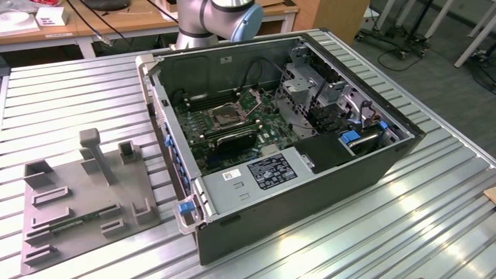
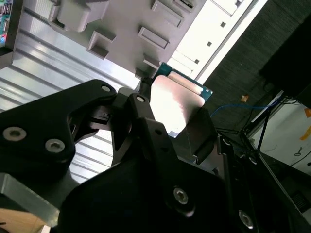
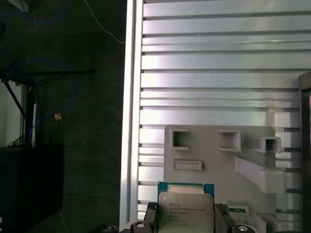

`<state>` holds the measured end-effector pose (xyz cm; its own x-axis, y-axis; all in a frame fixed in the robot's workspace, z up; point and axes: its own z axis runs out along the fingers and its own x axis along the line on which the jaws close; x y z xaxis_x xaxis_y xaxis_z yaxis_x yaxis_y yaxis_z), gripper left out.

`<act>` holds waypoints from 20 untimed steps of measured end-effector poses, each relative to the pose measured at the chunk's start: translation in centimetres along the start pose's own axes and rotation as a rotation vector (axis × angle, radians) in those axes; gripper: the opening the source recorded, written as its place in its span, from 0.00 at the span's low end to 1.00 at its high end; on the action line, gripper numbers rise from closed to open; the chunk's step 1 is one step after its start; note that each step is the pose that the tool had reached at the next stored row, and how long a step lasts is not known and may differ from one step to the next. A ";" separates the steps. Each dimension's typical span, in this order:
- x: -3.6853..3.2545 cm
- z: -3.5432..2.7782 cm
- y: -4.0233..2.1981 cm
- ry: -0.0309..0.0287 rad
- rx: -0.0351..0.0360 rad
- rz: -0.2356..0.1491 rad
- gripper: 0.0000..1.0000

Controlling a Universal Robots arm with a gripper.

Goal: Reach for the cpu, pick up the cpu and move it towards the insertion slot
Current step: 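Pick up the cpu and move it towards the insertion slot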

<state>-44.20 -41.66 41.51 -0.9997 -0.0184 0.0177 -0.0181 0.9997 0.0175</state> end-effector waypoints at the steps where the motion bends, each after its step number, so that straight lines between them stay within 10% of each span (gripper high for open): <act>1: 0.00 0.08 -0.31 0.0001 -0.0006 0.000 0.54; 12: 0.07 0.47 -4.11 0.0001 -0.0016 0.000 0.54; 20: 0.07 0.47 -4.22 0.0002 -0.0017 0.000 0.54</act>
<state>-44.20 -45.88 40.97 -0.9997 -0.0186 0.0179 -0.0182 0.9997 0.0191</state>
